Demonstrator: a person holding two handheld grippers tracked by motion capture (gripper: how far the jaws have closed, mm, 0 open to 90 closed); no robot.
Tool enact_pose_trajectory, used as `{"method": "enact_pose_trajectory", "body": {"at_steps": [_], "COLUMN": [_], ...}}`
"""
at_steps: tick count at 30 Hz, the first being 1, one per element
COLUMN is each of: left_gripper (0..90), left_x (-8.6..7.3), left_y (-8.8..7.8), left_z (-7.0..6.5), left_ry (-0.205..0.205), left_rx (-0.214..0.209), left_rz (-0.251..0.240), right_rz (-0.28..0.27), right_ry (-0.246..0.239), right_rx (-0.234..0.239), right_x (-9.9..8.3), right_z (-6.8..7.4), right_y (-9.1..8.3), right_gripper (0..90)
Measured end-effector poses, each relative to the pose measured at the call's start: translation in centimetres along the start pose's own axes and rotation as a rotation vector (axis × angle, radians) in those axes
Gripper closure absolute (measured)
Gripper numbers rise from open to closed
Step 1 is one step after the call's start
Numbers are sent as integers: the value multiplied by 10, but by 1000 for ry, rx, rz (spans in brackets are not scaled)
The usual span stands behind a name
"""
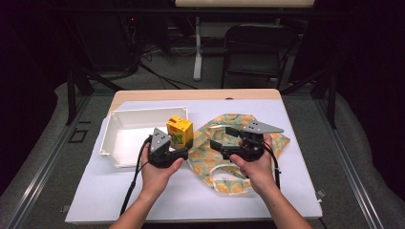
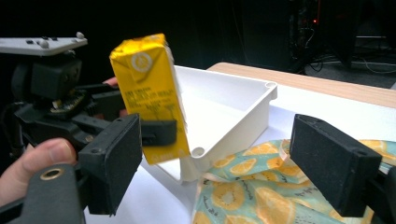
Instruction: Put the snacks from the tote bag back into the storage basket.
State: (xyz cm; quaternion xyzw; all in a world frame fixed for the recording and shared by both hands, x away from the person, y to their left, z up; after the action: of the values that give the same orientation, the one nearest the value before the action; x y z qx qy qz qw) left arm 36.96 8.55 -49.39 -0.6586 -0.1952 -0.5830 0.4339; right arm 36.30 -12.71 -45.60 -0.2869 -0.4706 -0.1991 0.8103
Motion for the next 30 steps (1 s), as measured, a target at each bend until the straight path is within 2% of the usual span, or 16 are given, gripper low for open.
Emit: {"method": "enact_pose_trajectory", "body": {"at_steps": [6, 16, 22, 30], "left_gripper": [302, 302, 302, 302], "left_x": [1, -1, -5, -9], "left_y": [-4, -4, 0, 10], "left_z": [14, 31, 40, 57], "left_ry": [-18, -43, -50, -75], "left_rx": [32, 71, 97, 130], "left_rz": [-6, -8, -2, 4], "right_rz": [8, 13, 17, 15], "right_ry": [8, 14, 9, 18], "right_rx": [-29, -47, -59, -104], "right_x": [-4, -6, -9, -18], "right_z": [-8, -16, -18, -29], "right_y": [2, 3, 3, -5], "right_gripper": [167, 169, 169, 168]}}
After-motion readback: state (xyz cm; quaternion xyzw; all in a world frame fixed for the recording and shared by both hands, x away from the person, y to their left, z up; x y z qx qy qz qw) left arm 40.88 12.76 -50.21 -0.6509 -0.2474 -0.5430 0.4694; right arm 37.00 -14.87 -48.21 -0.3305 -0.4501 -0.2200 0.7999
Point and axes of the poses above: each handheld gripper's, and its own axes: y roughly forward along the jaws, x roughly out of its top, z roughly to its left, the point moved 5 cm from there along y, roughly forward along the jaws, and after that the axes turned 9 degrees about y, right-handed, at the moved point
